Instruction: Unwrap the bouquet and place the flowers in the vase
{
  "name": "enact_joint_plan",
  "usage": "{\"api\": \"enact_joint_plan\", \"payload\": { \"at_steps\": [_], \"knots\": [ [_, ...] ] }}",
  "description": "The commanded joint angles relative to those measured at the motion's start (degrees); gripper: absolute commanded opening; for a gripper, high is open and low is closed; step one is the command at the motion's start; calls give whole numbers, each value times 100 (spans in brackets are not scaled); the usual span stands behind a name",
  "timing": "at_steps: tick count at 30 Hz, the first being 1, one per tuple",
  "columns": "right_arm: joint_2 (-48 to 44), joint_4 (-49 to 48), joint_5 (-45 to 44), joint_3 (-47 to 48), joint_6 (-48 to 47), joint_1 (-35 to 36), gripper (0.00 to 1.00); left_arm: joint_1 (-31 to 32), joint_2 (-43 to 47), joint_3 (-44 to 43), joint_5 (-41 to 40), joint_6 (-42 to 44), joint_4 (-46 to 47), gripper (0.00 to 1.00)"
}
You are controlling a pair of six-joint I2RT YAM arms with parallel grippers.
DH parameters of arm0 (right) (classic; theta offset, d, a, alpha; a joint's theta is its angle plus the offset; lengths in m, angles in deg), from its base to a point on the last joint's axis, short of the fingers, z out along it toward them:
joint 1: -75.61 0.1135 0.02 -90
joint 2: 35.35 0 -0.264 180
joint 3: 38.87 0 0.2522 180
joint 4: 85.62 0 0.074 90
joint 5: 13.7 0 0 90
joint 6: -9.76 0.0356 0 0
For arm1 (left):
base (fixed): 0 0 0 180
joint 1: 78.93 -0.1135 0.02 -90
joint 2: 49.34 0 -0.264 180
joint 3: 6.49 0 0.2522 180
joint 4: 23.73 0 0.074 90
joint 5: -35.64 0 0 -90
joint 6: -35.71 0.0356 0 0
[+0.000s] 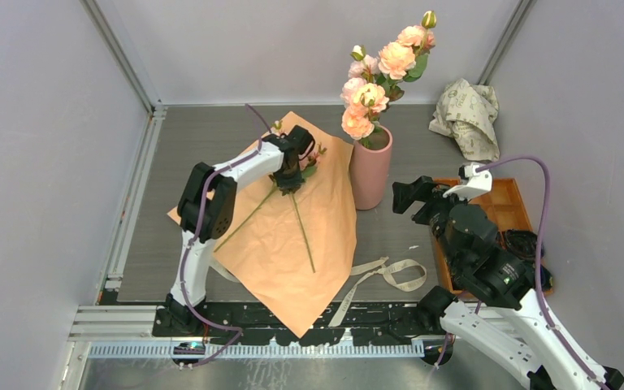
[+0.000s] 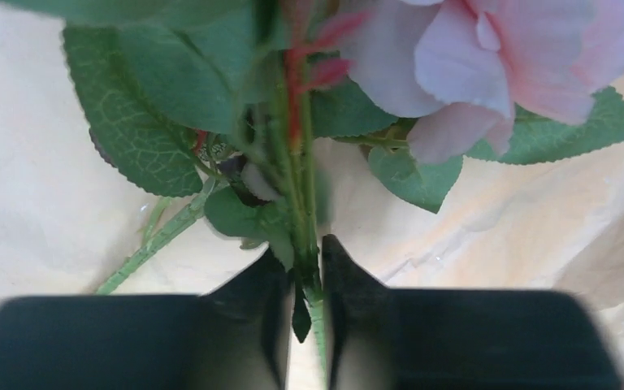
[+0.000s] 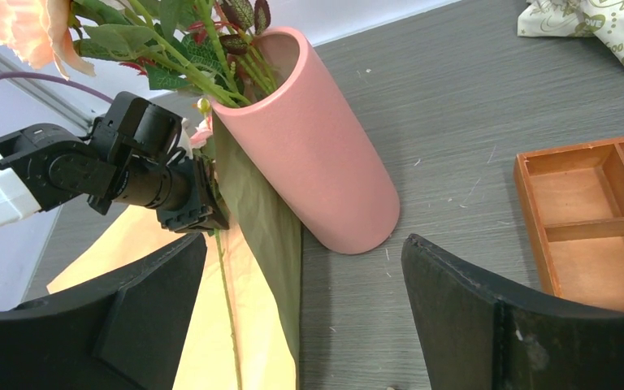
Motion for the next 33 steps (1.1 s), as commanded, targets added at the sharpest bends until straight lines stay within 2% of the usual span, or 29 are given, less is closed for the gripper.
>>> {"api": "enact_joint_plan", "payload": {
  "at_steps": [1,3,7,17,21,24,28,33],
  "knots": [
    [-1,-92,-100,11,13,15,95,-18,86,-66,-58,-89,-57,11],
    [9,-110,-93,2,25,18,95,-15,233,-10,-194,-80,-87,1],
    [17,-124,-84,-7,48,18,95,-17,888,245,-471,-52,-74,0],
    [106,-221,9,-24,133,18,95,29,3564,731,-1076,357,244,0],
    [115,-236,9,-33,185,18,95,368,4625,797,-994,1037,1467,0],
    [70,-186,-96,-12,219,15,95,959,4924,595,-991,1802,2698,0],
    [-171,-77,-390,-15,262,18,95,1721,4817,183,-723,2804,4013,0],
    [-607,217,-976,-5,282,16,95,2461,4213,-661,-348,3832,5127,0]
  ]
}}
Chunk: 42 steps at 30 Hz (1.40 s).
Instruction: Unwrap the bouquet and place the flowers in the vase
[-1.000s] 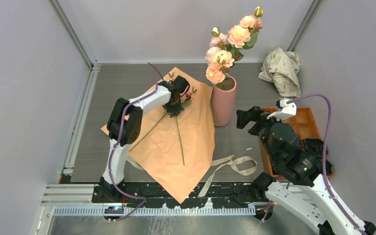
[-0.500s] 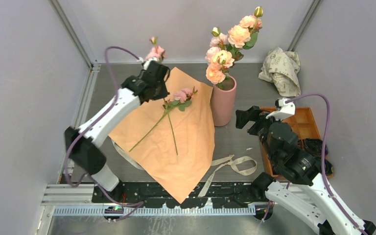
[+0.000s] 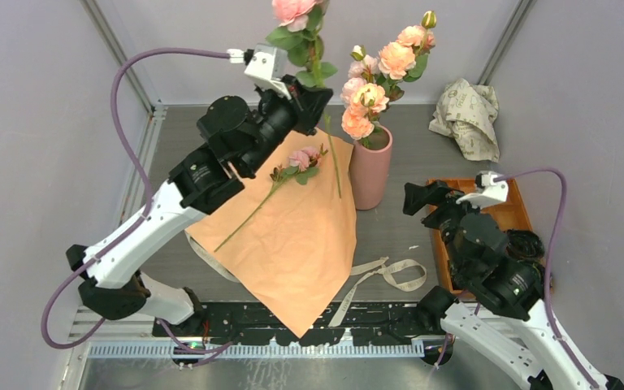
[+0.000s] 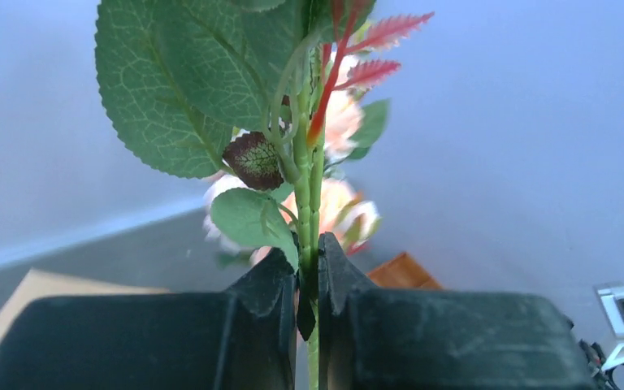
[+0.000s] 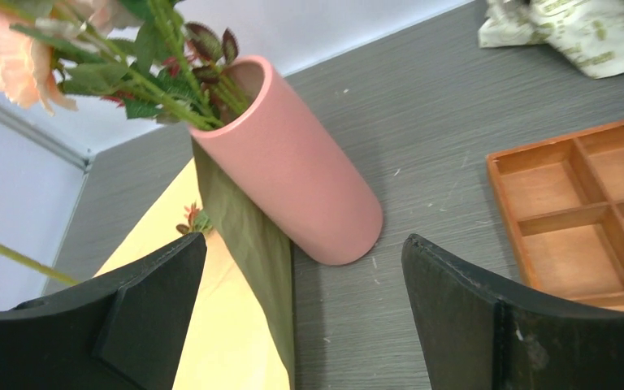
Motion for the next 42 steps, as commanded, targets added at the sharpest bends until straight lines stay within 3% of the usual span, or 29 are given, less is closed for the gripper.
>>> {"api": "enact_joint_plan", "payload": {
  "at_steps": [1,5,11,20,29,42],
  "knots": [
    [-424,159,-759,45,88,18,96,567,-520,-779,395,1417,1747,0],
    [-882,315,-1247,3,25,13,96,1180,-1082,-1522,744,2155,2059,0],
    [-1328,418,-1569,-22,104,12,97,1238,-2050,-2460,1033,2487,2435,0],
    [-1309,503,-1141,-47,455,17,97,1217,-4207,-4572,-43,4049,2447,0],
    [-1320,496,-1187,-121,443,16,97,1046,-4166,-3843,-627,4264,2912,0],
    [-1176,375,-1112,-165,457,16,97,1036,-3423,-3470,-589,3841,2965,0]
  ]
}}
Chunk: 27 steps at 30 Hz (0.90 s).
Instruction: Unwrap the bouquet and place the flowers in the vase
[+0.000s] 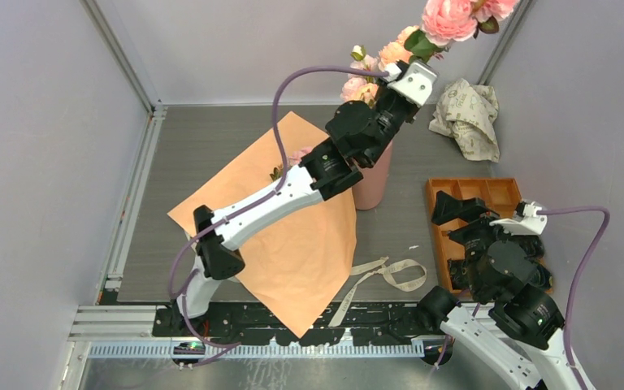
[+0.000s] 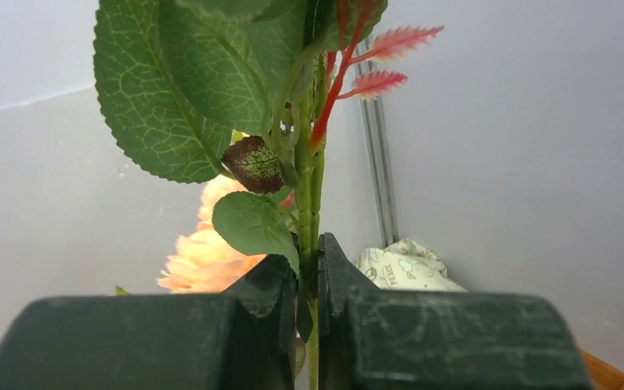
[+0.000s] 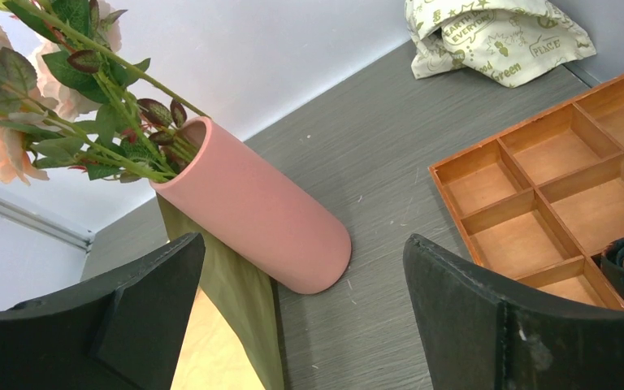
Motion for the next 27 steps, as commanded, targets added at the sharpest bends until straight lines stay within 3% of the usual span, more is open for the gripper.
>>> {"api": "enact_joint_plan", "payload": {
  "at_steps": [1,14,21,27],
  "knots": [
    [123,-202,15,-8,74,13,97,-5,896,202,-90,-242,663,0],
    [202,-248,103,-39,138,18,97,-71,1835,1575,-490,-740,879,0],
    [211,-259,127,-60,171,13,97,-821,2197,2970,-166,-2538,709,0],
    [221,-253,122,-73,171,18,97,-998,2227,3567,-8,-2902,877,3]
  ]
}}
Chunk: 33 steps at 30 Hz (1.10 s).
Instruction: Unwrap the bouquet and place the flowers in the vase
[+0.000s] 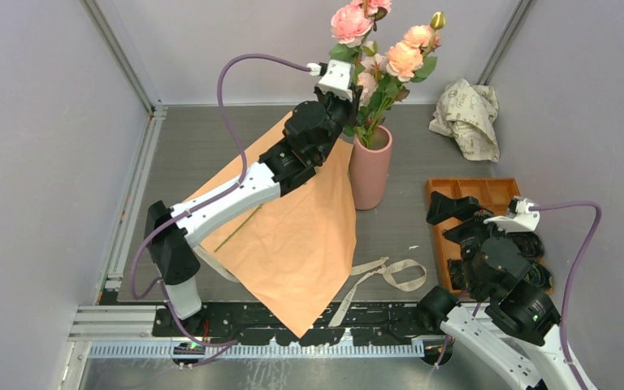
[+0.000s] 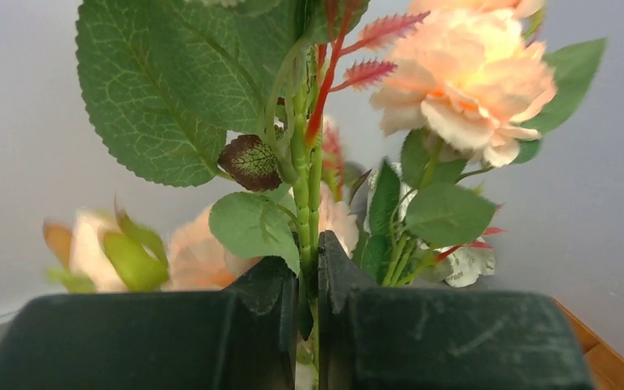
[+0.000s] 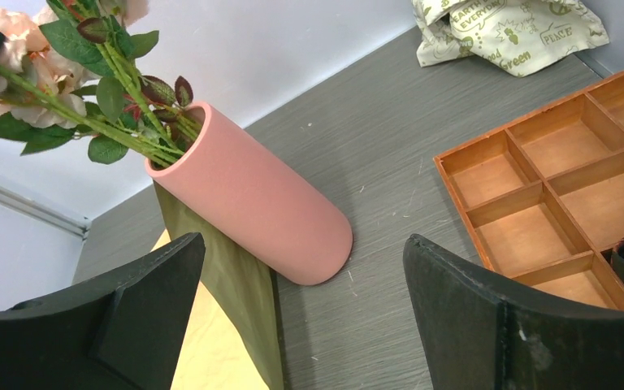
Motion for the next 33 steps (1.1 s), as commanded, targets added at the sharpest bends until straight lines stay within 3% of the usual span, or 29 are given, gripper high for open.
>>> {"api": "enact_joint_plan", "payload": {
  "at_steps": [1,5,15,21,23,25,33],
  "knots": [
    [93,-255,-19,-5,112,18,97,19,250,74,180,-569,340,5],
    [151,-315,27,-38,124,13,97,18,281,222,305,-784,277,14],
    [190,-358,64,-97,138,18,97,19,530,720,671,-1358,128,23],
    [259,-395,123,-97,136,18,97,23,689,702,1022,-1624,-510,46],
    [293,-411,162,-98,145,18,98,18,717,572,1190,-1690,-909,64],
    [334,-436,204,-88,152,18,98,22,755,425,1226,-1794,-1342,72],
    [481,-498,365,-7,165,18,99,22,1537,684,1226,-2141,-2480,75]
  ]
}}
